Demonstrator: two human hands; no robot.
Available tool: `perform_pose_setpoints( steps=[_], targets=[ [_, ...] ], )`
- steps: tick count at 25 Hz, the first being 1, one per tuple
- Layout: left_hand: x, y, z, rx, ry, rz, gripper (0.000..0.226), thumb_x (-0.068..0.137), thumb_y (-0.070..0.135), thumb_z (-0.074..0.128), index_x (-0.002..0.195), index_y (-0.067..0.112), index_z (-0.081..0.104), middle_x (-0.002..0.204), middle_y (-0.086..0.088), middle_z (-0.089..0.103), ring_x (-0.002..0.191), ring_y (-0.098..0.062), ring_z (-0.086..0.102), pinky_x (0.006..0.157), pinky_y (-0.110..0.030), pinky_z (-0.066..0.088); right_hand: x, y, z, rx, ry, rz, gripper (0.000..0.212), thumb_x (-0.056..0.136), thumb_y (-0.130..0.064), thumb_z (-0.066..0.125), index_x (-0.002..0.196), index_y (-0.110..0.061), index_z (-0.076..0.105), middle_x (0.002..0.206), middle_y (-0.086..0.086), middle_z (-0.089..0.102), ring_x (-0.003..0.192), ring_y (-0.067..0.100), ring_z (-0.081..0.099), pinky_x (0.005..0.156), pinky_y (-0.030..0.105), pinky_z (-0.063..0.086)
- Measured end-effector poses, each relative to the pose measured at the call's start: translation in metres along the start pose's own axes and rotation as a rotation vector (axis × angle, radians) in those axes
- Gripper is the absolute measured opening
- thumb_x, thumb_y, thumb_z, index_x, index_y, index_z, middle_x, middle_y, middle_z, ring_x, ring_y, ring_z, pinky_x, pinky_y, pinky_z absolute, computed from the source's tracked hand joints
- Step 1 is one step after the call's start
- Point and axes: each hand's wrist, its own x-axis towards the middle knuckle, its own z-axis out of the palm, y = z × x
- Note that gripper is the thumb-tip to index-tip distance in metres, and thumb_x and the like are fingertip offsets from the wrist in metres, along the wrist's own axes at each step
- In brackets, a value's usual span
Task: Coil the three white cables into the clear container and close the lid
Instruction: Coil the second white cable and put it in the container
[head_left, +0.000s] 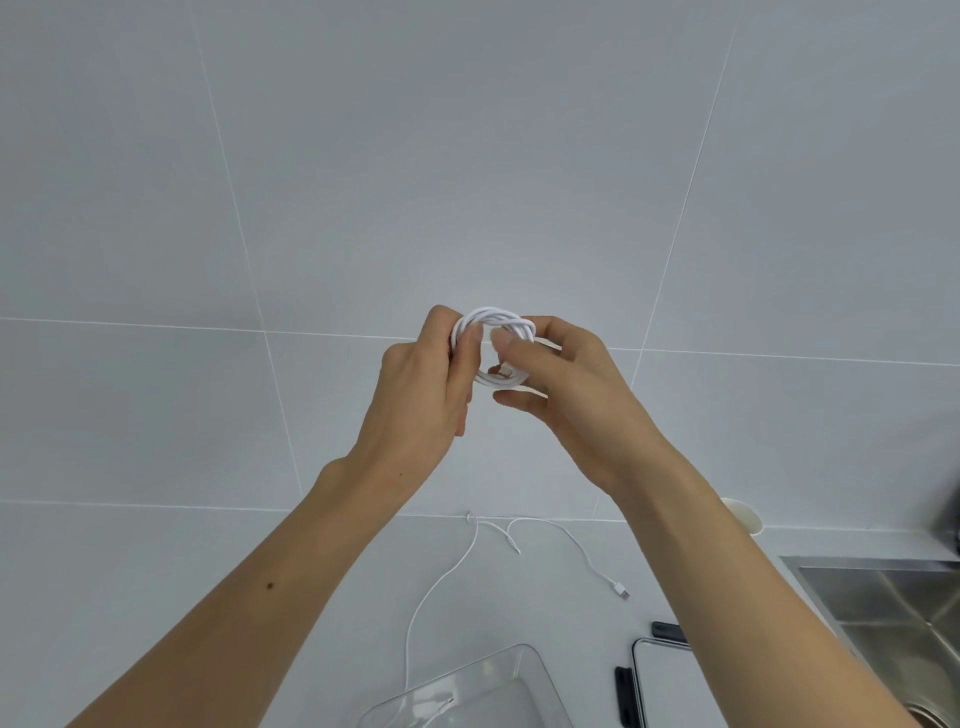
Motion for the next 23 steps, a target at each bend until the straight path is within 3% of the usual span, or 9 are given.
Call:
perform_pose_setpoints(
  steps=[3, 8, 11, 15, 17, 19, 21, 23],
  targets=[
    [-0.001, -0.004, 0.001, 0.027, -0.034, -0.003, 0.026, 0.103, 0.034, 0.038, 0.094, 0.012, 0.05, 0.059, -0.006, 0.056, 0.043, -0.017, 0.055, 0.047, -0.036, 0.05, -0.001, 0.006, -0.002, -0.067, 0.065, 0.001, 0.034, 0.087, -0.011, 0.073, 0.115, -0.001, 0.058, 0.081, 0.005, 0.072, 0.08, 0.016, 0.072, 0.083, 0.033, 0.059],
    [-0.009, -0.012, 0.003, 0.232, -0.113, 0.073, 0.029, 0.102, 0.035, 0.035, 0.096, 0.01, 0.048, 0.058, -0.006, 0.058, 0.051, -0.026, 0.061, 0.057, -0.044, 0.052, 0.0, 0.011, -0.01, -0.321, 0.026, 0.068, 0.015, 0.087, 0.0, 0.067, 0.101, 0.004, 0.063, 0.094, 0.022, 0.073, 0.086, 0.027, 0.075, 0.077, 0.033, 0.062],
    [-0.013, -0.021, 0.008, 0.347, -0.139, 0.14, 0.029, 0.101, 0.035, 0.034, 0.099, 0.009, 0.048, 0.057, -0.011, 0.058, 0.054, -0.036, 0.06, 0.058, -0.048, 0.051, -0.001, 0.016, -0.013, -0.674, -0.028, 0.139, 0.015, 0.094, -0.012, 0.055, 0.103, 0.0, 0.057, 0.093, 0.016, 0.074, 0.075, 0.022, 0.076, 0.078, 0.045, 0.062],
    [-0.016, -0.031, 0.02, 0.398, -0.17, 0.119, 0.028, 0.102, 0.033, 0.038, 0.104, 0.009, 0.05, 0.059, -0.014, 0.059, 0.054, -0.039, 0.06, 0.058, -0.048, 0.053, -0.001, 0.025, -0.012, -1.308, -0.072, 0.033, 0.007, 0.097, -0.016, 0.044, 0.096, -0.01, 0.048, 0.091, 0.012, 0.069, 0.072, 0.027, 0.073, 0.069, 0.042, 0.06],
    [-0.019, -0.038, 0.02, 0.37, -0.188, 0.088, 0.029, 0.102, 0.029, 0.04, 0.123, 0.013, 0.05, 0.062, -0.015, 0.059, 0.055, -0.038, 0.06, 0.06, -0.048, 0.053, 0.0, 0.031, -0.014, -1.285, -0.135, -0.022, 0.012, 0.098, -0.015, 0.044, 0.109, -0.01, 0.044, 0.085, 0.01, 0.069, 0.069, 0.025, 0.071, 0.061, 0.033, 0.056],
    [-0.024, -0.047, 0.019, 0.344, -0.217, 0.095, 0.036, 0.102, 0.024, 0.042, 0.137, 0.022, 0.048, 0.063, -0.016, 0.058, 0.053, -0.037, 0.057, 0.06, -0.047, 0.054, -0.002, 0.036, -0.02, -1.12, -0.206, 0.047, 0.029, 0.099, -0.017, 0.046, 0.126, -0.011, 0.038, 0.074, 0.001, 0.07, 0.058, 0.013, 0.067, 0.05, 0.021, 0.049],
    [-0.032, -0.056, 0.02, 0.339, -0.254, 0.114, 0.035, 0.102, 0.023, 0.043, 0.135, 0.027, 0.052, 0.06, -0.015, 0.055, 0.05, -0.035, 0.055, 0.058, -0.045, 0.053, -0.004, 0.038, -0.024, -0.962, -0.253, 0.168, 0.039, 0.098, -0.017, 0.05, 0.134, -0.015, 0.035, 0.067, -0.003, 0.069, 0.048, 0.007, 0.058, 0.047, 0.014, 0.043],
    [-0.041, -0.066, 0.021, 0.248, -0.307, 0.042, 0.03, 0.101, 0.023, 0.044, 0.127, 0.03, 0.057, 0.058, -0.01, 0.057, 0.048, -0.027, 0.059, 0.056, -0.037, 0.054, -0.004, 0.043, -0.027, -0.762, -0.271, 0.276, 0.043, 0.097, -0.013, 0.055, 0.136, -0.014, 0.037, 0.064, -0.001, 0.068, 0.048, 0.009, 0.056, 0.053, 0.019, 0.046]
  ],
)
